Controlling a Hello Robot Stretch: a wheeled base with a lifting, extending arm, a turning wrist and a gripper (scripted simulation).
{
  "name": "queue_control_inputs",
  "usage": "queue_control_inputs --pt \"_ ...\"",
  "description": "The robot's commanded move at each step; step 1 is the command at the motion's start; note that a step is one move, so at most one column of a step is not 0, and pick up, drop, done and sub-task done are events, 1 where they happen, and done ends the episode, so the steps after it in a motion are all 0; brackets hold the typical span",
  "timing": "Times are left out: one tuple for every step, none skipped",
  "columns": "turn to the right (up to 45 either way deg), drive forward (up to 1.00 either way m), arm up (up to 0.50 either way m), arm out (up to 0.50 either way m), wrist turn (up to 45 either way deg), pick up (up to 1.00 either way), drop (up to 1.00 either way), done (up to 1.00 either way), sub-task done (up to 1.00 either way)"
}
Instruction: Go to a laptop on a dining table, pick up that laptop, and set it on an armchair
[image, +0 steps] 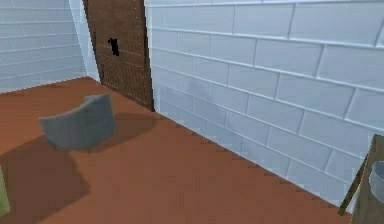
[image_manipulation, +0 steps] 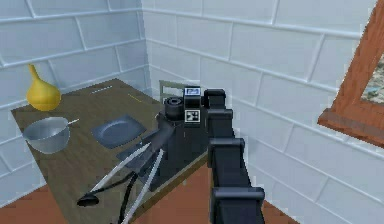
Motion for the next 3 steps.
queue_control_inputs --pt "0.0 0.0 0.0 0.0 45.0 0.0 0.0 0.0 0.0" --pt "0.0 0.0 0.0 0.0 45.0 0.0 0.0 0.0 0.0" --pt "0.0 0.0 0.0 0.0 6.0 0.0 0.0 0.0 0.0"
